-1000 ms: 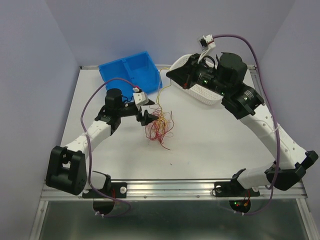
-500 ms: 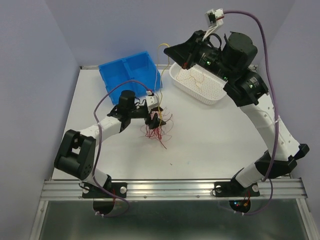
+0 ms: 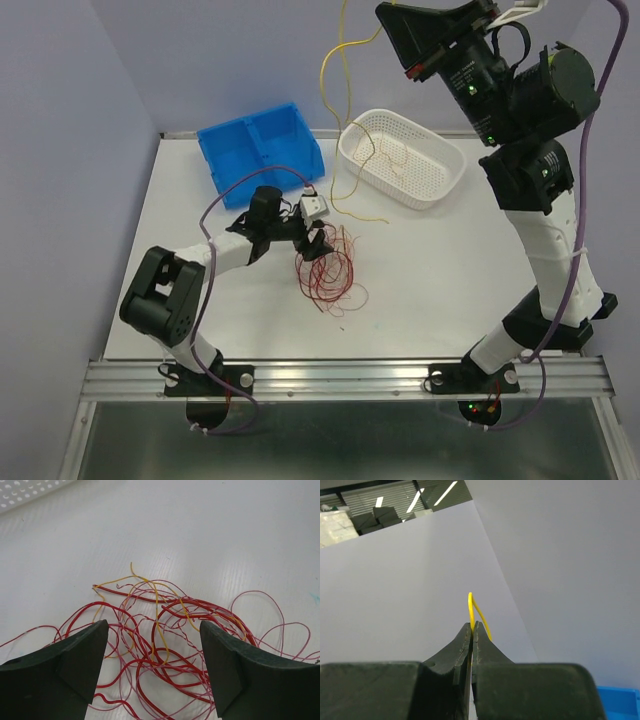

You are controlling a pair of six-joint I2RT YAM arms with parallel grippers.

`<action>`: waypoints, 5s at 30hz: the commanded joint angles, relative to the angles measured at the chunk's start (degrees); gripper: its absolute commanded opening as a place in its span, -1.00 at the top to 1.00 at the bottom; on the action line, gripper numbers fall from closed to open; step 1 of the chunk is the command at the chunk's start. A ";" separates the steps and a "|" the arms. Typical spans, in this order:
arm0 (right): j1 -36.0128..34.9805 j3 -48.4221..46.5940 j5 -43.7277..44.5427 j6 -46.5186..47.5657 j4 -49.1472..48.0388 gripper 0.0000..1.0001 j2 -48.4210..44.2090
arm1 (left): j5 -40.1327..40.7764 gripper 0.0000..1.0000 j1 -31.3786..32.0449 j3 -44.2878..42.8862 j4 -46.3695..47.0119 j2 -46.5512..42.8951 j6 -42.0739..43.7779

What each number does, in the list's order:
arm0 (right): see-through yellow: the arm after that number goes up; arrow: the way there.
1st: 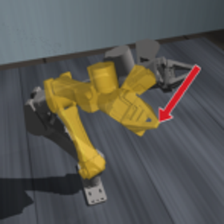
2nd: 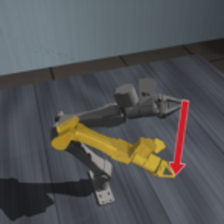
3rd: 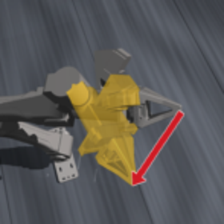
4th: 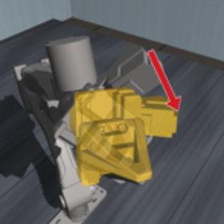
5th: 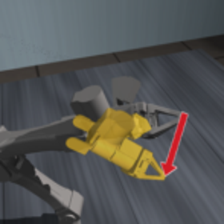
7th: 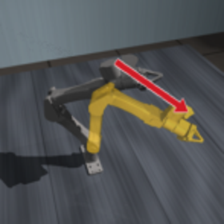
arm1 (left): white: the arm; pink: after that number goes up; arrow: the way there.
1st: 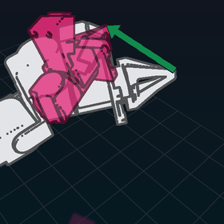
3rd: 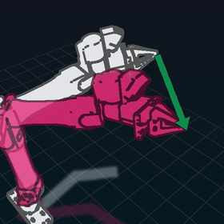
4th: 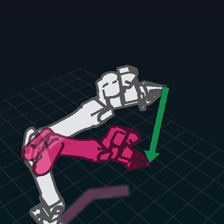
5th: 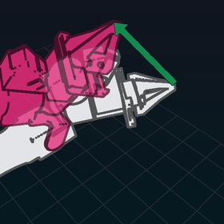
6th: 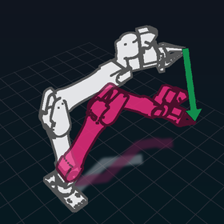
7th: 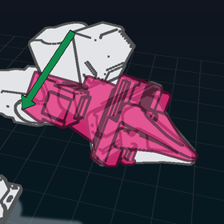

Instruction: Untangle the cables

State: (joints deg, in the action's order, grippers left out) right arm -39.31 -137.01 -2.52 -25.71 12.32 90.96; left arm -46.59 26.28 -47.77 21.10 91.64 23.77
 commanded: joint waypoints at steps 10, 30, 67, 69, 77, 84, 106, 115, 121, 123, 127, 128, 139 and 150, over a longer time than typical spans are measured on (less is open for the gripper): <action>0.02 12.81 16.22 8.56 -9.24 0.99 -4.92 | 7.56 -0.68 -8.43 1.80 3.06 -17.27 -8.47; 16.09 5.00 27.41 7.71 -11.79 0.99 13.89 | 7.48 -0.69 -10.38 1.98 3.15 -16.93 -8.13; 27.80 32.77 16.42 0.05 -5.73 0.99 27.78 | 8.18 -0.70 -10.46 2.24 3.24 -17.46 -7.07; 27.71 32.25 16.41 0.05 -4.59 0.81 27.87 | 8.18 -0.70 -10.46 2.24 3.16 -17.37 -7.07; 25.61 32.94 18.61 0.93 -0.28 -0.09 20.06 | 8.00 -0.70 -10.55 2.15 2.72 -16.93 -6.54; 14.37 32.60 24.77 4.00 10.52 -0.45 16.36 | 7.83 -0.70 -10.46 1.10 1.40 -16.13 -6.37; -4.10 54.39 15.80 26.75 17.39 -0.14 10.82 | 8.19 -0.63 -13.71 -1.10 0.08 -15.61 -10.40; -5.95 53.87 10.26 32.48 17.39 -0.14 15.65 | 6.77 -0.64 -14.94 -1.19 0.52 -15.52 -10.85; -6.13 53.86 8.50 33.36 17.39 -0.14 16.62 | 6.60 -0.63 -14.95 -1.27 0.34 -15.43 -10.85; -6.22 53.87 8.59 33.71 17.39 -0.14 16.71 | 6.51 -0.64 -14.95 -1.27 0.34 -15.26 -10.85; -6.22 52.99 8.85 33.80 17.39 -0.09 17.93 | 6.42 -0.64 -14.95 -1.36 0.26 -15.17 -10.76; -6.30 52.64 8.94 33.80 17.39 -0.08 18.46 | 6.42 -0.64 -14.95 -1.36 0.25 -15.08 -10.76; -6.66 50.87 5.61 33.36 16.43 0.99 17.77 | 5.99 -0.64 -16.53 -1.80 0.08 -15.61 -12.08; -6.74 60.72 1.14 28.09 2.11 0.99 -9.38 | 2.73 -0.64 -17.05 -1.89 0.43 -14.12 -11.20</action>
State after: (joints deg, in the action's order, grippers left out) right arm -45.47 -77.41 1.91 5.67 23.31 89.60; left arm -40.95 9.26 -46.96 19.53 77.32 12.12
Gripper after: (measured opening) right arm 0.028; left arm 0.822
